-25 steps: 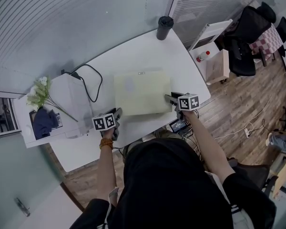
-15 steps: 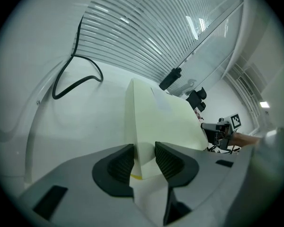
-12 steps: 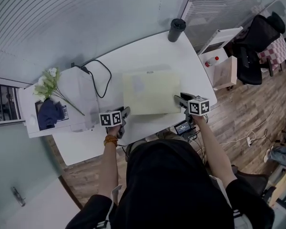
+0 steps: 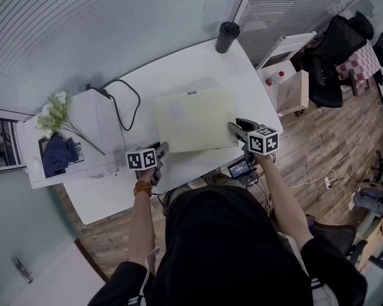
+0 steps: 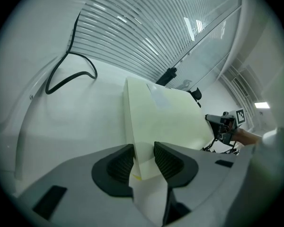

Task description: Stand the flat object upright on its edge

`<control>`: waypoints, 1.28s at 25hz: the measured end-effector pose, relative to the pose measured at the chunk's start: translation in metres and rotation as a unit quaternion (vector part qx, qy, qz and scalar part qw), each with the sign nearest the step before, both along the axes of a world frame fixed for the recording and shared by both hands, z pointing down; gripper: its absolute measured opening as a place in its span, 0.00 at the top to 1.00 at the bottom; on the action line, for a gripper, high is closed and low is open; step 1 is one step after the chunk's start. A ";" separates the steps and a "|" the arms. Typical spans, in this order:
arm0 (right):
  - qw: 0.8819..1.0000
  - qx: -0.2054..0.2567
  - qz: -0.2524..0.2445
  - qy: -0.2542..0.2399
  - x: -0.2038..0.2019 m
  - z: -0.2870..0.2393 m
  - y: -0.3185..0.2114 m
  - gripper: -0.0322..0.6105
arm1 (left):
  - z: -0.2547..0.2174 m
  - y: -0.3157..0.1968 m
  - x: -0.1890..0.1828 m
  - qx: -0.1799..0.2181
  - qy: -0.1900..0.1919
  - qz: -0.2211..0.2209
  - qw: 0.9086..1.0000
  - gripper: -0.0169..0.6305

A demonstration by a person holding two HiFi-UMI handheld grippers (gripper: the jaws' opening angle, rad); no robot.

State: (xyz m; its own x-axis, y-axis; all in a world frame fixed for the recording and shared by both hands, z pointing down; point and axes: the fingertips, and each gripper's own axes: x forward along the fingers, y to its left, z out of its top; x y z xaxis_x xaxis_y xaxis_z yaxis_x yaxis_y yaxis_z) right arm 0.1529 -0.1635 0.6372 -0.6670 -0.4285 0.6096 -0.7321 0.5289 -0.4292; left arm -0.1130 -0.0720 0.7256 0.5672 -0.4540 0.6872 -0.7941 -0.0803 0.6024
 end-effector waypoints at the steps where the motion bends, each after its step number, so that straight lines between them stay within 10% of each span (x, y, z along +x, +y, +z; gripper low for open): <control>1: 1.000 0.005 0.000 0.002 0.000 -0.004 -0.001 0.74 | 0.000 0.000 0.001 0.001 0.001 0.002 1.000 0.77; 32: 0.980 0.174 -0.076 0.060 -0.069 -0.113 -0.002 0.77 | -0.006 -0.006 -0.003 0.035 -0.018 0.012 0.999 0.79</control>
